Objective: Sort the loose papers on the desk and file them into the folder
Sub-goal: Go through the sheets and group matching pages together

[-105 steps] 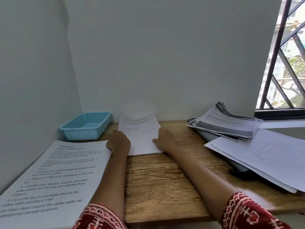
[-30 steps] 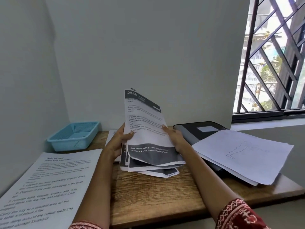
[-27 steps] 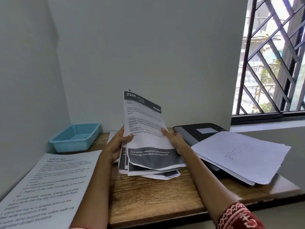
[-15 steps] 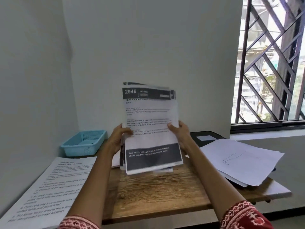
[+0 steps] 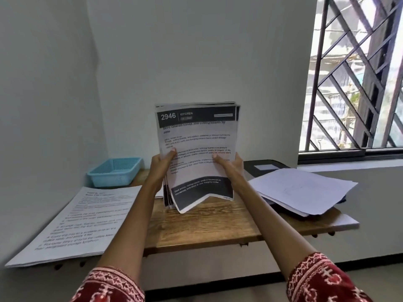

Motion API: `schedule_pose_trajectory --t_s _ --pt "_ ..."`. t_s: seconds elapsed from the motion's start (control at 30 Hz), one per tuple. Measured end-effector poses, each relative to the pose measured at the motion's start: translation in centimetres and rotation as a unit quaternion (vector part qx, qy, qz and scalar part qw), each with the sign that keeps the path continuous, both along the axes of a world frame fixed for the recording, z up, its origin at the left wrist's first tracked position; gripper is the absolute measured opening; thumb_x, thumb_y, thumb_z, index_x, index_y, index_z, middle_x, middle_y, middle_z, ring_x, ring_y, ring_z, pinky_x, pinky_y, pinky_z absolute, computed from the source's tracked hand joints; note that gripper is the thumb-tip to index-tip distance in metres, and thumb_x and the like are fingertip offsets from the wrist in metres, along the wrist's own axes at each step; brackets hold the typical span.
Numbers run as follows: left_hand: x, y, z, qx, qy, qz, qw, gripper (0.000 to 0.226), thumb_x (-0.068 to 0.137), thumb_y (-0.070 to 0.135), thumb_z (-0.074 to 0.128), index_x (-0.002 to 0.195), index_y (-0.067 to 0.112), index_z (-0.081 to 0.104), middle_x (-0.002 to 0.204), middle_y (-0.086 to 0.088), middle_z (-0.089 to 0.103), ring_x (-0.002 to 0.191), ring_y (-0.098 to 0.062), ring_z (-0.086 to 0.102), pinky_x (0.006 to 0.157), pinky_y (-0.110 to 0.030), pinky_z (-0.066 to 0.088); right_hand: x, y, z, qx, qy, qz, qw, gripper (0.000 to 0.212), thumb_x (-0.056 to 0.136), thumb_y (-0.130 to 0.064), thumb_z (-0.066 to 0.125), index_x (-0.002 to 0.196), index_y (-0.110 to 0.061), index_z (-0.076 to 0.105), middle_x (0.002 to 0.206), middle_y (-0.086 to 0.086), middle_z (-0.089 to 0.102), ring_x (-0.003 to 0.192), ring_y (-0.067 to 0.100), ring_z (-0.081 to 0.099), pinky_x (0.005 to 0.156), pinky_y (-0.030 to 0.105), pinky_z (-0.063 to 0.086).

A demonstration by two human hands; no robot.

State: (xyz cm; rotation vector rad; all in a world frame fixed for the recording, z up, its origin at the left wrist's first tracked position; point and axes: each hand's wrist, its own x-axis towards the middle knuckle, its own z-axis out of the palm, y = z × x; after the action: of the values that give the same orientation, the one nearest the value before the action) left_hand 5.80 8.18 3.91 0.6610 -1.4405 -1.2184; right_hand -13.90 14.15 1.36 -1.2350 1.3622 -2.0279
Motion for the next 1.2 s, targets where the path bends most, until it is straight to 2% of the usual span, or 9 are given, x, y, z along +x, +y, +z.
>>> schedule_pose_trajectory --t_s 0.13,0.27,0.4,0.53,0.73,0.9,0.97,1.1,1.2 --pt "-0.5 1.2 2.0 -0.025 0.019 0.023 0.999 0.010 0.092 0.029 0.057 0.094 0.020 0.060 0.085 0.003 0.065 0.075 -0.011 0.063 0.062 -0.022 0.050 0.4 0.5 2.2 -0.015 0.009 0.021 1.000 0.038 0.078 -0.019 0.076 0.111 -0.011 0.058 0.101 0.004 0.067 0.086 0.014 0.065 0.064 0.018 0.055" --pt "0.4 1.2 3.5 -0.039 -0.023 0.024 0.999 0.027 0.087 0.026 0.064 0.111 0.014 0.059 0.099 -0.002 0.065 0.086 -0.018 0.062 0.070 -0.026 0.048 -0.1 1.0 4.6 0.013 0.115 0.031 0.993 0.052 0.074 -0.026 0.080 0.117 -0.013 0.052 0.107 0.002 0.065 0.096 0.015 0.064 0.081 0.027 0.054" --pt "1.1 1.0 1.4 -0.002 -0.016 0.008 1.000 0.017 0.087 0.024 0.064 0.102 0.015 0.062 0.101 -0.007 0.067 0.090 -0.023 0.063 0.082 -0.037 0.051 -0.4 1.3 3.1 -0.004 0.070 0.017 0.997 0.043 0.075 -0.024 0.079 0.110 -0.017 0.054 0.104 0.004 0.066 0.092 0.020 0.067 0.075 0.029 0.057" --pt "0.4 1.9 -0.1 0.009 -0.030 0.011 0.999 0.017 0.089 0.024 0.061 0.104 0.017 0.058 0.100 -0.007 0.065 0.081 -0.017 0.064 0.063 -0.024 0.049 1.1 1.2 1.1 0.023 0.069 0.022 0.997 0.028 0.079 -0.015 0.074 0.099 -0.019 0.055 0.092 -0.003 0.063 0.078 0.007 0.062 0.059 0.013 0.053" --pt "0.7 3.3 2.9 0.001 0.000 0.031 1.000 0.014 0.092 0.027 0.057 0.088 0.022 0.045 0.084 0.005 0.055 0.075 -0.011 0.054 0.068 -0.026 0.046 0.9 1.4 4.0 -0.018 0.052 0.006 0.998 0.038 0.078 -0.017 0.075 0.111 -0.010 0.056 0.106 0.010 0.067 0.088 0.022 0.068 0.074 0.033 0.059" --pt "0.6 3.1 -1.6 0.062 -0.017 0.006 0.998 0.012 0.092 0.031 0.056 0.094 0.019 0.055 0.095 -0.004 0.065 0.074 -0.011 0.062 0.061 -0.023 0.052 1.1 0.9 -0.1 0.033 0.021 0.008 0.999 0.033 0.080 -0.019 0.074 0.109 -0.012 0.059 0.109 0.010 0.067 0.091 0.022 0.067 0.074 0.030 0.058" --pt "0.4 3.1 -3.8 0.082 -0.039 0.001 0.996 0.016 0.093 0.033 0.053 0.099 0.019 0.056 0.098 -0.005 0.065 0.081 -0.013 0.063 0.074 -0.028 0.052 1.1 0.7 -1.9 0.073 0.007 -0.012 0.997 0.032 0.080 -0.022 0.074 0.107 -0.015 0.059 0.111 0.008 0.066 0.097 0.023 0.064 0.079 0.031 0.055" --pt "0.5 1.6 -3.0 0.137 -0.072 -0.053 0.987 0.024 0.094 0.030 0.054 0.110 0.014 0.056 0.107 -0.010 0.064 0.089 -0.020 0.063 0.088 -0.037 0.049 0.8 1.2 0.0 0.099 0.111 -0.063 0.987 0.036 0.084 -0.017 0.070 0.117 -0.009 0.058 0.107 -0.001 0.061 0.096 0.015 0.057 0.079 0.025 0.047" --pt "0.9 1.2 -2.2 0.227 -0.145 -0.083 0.959 0.035 0.093 0.024 0.058 0.120 0.005 0.053 0.096 -0.011 0.067 0.084 -0.023 0.064 0.086 -0.039 0.052 0.4 1.6 1.1 0.196 0.165 -0.079 0.963 0.029 0.083 -0.013 0.071 0.109 -0.006 0.063 0.099 0.000 0.060 0.093 0.017 0.057 0.084 0.028 0.048"
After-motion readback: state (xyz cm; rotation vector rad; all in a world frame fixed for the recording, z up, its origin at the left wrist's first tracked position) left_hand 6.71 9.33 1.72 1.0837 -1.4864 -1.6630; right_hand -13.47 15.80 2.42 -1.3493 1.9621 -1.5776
